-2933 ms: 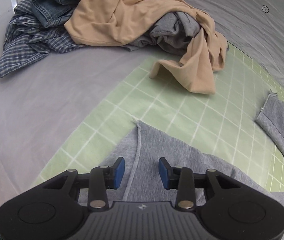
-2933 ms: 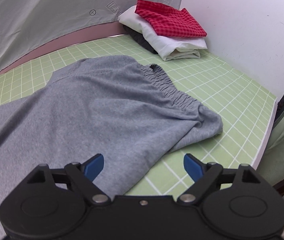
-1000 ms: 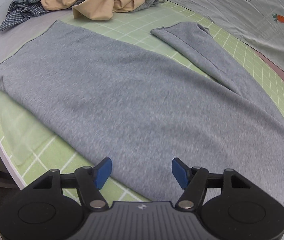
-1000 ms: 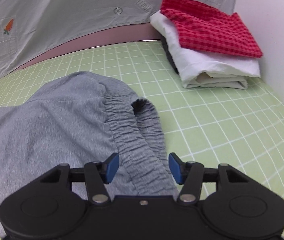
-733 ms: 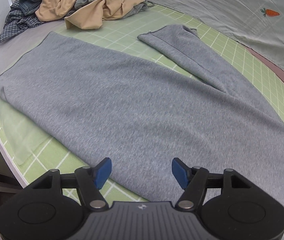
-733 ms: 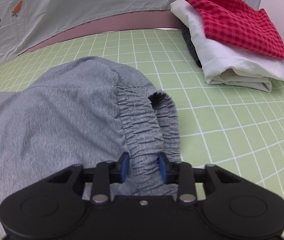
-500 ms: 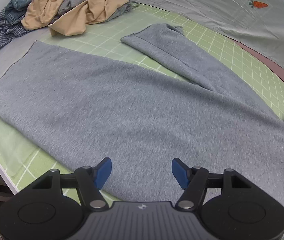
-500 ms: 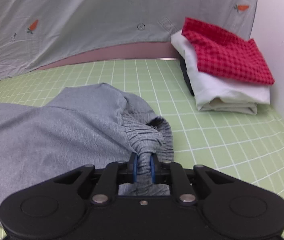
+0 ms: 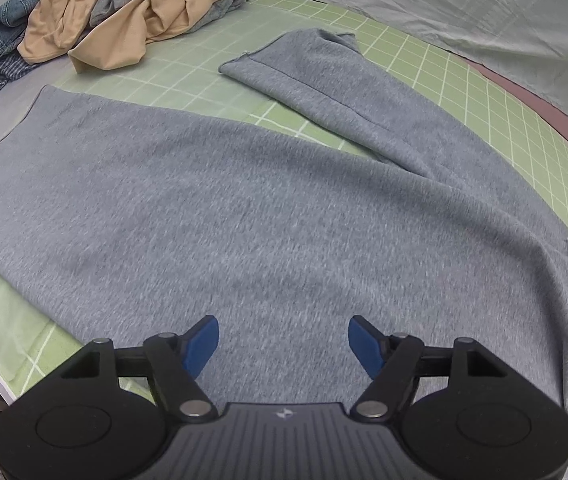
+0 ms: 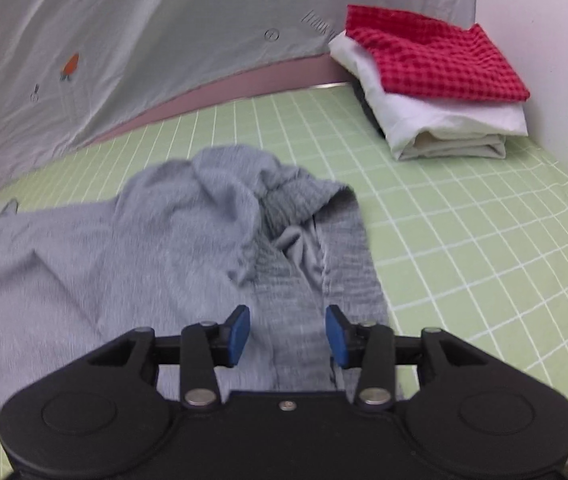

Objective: Fold clothes

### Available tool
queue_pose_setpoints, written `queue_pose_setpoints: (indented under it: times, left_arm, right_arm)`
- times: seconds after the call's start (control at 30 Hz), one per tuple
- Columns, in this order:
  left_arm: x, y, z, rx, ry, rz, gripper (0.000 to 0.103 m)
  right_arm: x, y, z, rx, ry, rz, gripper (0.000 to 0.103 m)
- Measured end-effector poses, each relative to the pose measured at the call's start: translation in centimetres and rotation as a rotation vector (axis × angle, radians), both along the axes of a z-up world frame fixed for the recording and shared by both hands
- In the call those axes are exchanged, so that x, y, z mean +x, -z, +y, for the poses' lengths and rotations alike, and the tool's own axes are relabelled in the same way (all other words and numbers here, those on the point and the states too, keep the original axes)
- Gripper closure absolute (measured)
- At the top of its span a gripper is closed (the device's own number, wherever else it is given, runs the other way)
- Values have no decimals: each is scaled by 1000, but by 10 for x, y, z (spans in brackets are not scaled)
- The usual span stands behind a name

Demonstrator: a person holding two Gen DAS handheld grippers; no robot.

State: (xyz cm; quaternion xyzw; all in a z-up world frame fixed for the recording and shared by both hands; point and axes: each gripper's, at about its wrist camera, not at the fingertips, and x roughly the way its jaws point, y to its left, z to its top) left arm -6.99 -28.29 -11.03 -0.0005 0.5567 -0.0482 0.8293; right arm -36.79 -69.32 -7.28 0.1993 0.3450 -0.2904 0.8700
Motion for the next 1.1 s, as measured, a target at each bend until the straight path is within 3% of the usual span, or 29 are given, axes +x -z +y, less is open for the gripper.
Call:
queue_pose_setpoints:
  times: [0.1, 0.23, 0.33, 0.43, 0.57, 0.6, 0.63, 0.67, 0.83, 1.0, 1.07, 1.1]
  left_arm:
    - [10, 4, -1, 14, -13, -2, 31]
    - [25, 11, -3, 13, -46, -1, 31]
    - [38, 18, -5, 7, -81, -3, 26]
    - [45, 22, -14, 46, -93, -7, 22]
    - [49, 25, -25, 76, -51, -20, 18]
    - [50, 26, -25, 75, -54, -18, 15]
    - [51, 27, -25, 74, -58, -15, 13]
    - [52, 27, -24, 74, -61, -12, 12]
    - [54, 31, -21, 74, -61, -9, 5]
    - [53, 32, -20, 74, -68, -15, 3]
    - [52, 31, -20, 75, -73, -15, 3]
    - [52, 31, -20, 75, -75, -15, 3]
  right_arm:
    - [18, -2, -26, 43, 73, -65, 58]
    - [49, 14, -61, 109, 140, -78, 58]
    - [64, 30, -85, 220, 166, -161, 57]
    - [80, 44, -102, 287, 201, -151, 43]
    - [98, 55, -113, 310, 179, -117, 45]
    - [101, 56, -114, 301, 165, -105, 53]
    - [104, 55, -115, 288, 148, -93, 78]
    - [108, 53, -118, 275, 136, -71, 92]
    - [121, 21, -148, 121, 142, -58, 98]
    - [140, -28, -195, -40, 186, -142, 98]
    - [152, -36, -207, -51, 163, -150, 95]
    - [158, -34, -209, -35, 139, -120, 88]
